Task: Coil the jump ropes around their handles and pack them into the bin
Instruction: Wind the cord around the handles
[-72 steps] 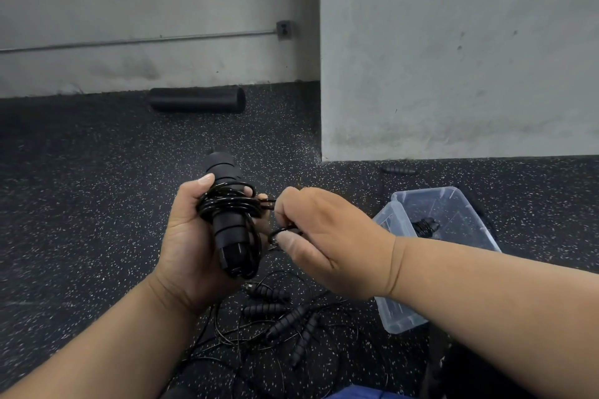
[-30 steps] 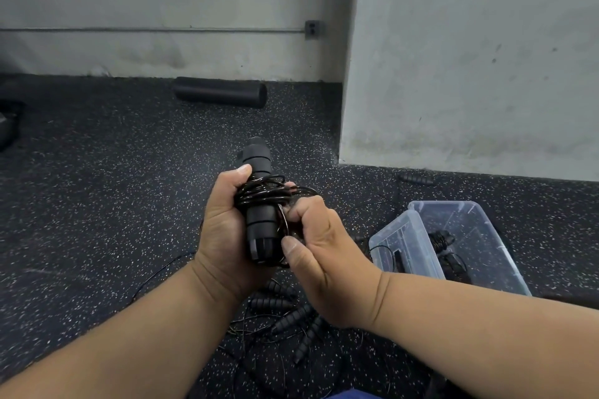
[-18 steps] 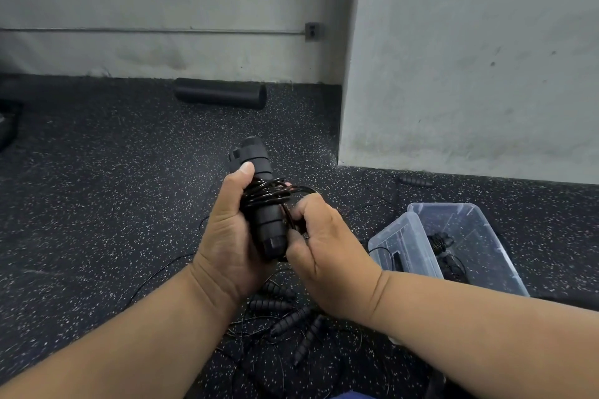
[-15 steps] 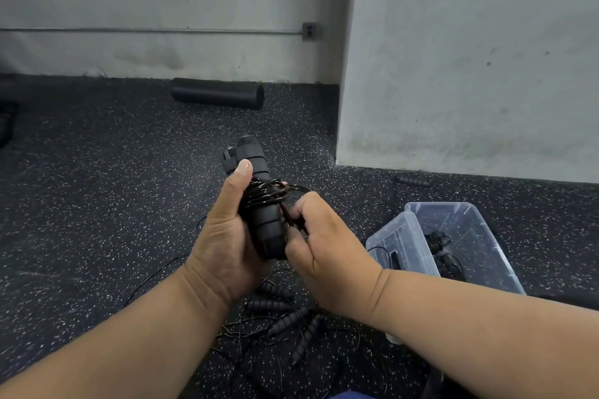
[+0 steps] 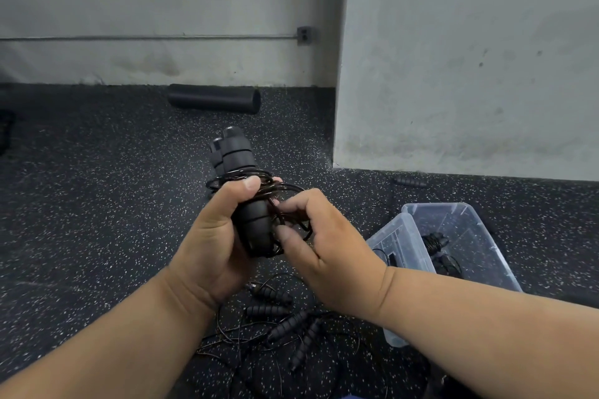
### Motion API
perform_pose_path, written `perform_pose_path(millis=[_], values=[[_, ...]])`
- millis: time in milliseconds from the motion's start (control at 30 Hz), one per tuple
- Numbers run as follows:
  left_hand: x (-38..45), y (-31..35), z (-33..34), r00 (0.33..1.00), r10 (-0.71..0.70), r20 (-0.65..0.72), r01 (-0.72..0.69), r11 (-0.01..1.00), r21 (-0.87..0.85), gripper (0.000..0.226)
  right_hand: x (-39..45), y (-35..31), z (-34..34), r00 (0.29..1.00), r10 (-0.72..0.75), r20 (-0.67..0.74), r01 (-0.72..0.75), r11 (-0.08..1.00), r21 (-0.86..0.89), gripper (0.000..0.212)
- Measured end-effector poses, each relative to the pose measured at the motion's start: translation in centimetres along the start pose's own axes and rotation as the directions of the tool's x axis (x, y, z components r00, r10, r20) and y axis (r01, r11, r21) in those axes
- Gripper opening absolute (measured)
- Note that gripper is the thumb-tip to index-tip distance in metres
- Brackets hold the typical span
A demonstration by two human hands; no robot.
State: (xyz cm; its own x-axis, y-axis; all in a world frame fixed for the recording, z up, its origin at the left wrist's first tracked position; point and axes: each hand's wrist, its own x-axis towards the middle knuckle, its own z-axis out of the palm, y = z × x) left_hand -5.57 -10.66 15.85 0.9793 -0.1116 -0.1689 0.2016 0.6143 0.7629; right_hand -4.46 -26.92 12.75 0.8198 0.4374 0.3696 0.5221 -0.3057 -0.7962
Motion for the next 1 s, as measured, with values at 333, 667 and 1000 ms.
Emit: perform_pose_path(millis=[333, 667, 1000], values=[[0.5, 0.5, -1.2, 0.985, -0.106, 0.139, 0.117, 0.991, -0.068, 0.08, 0.2, 2.3, -1.9, 0.895, -0.433, 0.105, 0.445, 0.86, -0.25, 0.033], [0.1, 0.4, -0.5, 0.952, -0.153, 0.264, 0.193, 0.973, -0.131, 0.05, 1.2, 3.5, -2.2, 0.811, -0.573, 0.117, 0.56, 0.703, -0.44, 0.028], [0.8, 0.1, -1.0, 0.969, -0.111, 0.219, 0.136, 0.985, -0.103, 0.091, 1.0, 1.7, -1.3, 0.961, -0.252, 0.112, 0.272, 0.93, -0.246, 0.028]])
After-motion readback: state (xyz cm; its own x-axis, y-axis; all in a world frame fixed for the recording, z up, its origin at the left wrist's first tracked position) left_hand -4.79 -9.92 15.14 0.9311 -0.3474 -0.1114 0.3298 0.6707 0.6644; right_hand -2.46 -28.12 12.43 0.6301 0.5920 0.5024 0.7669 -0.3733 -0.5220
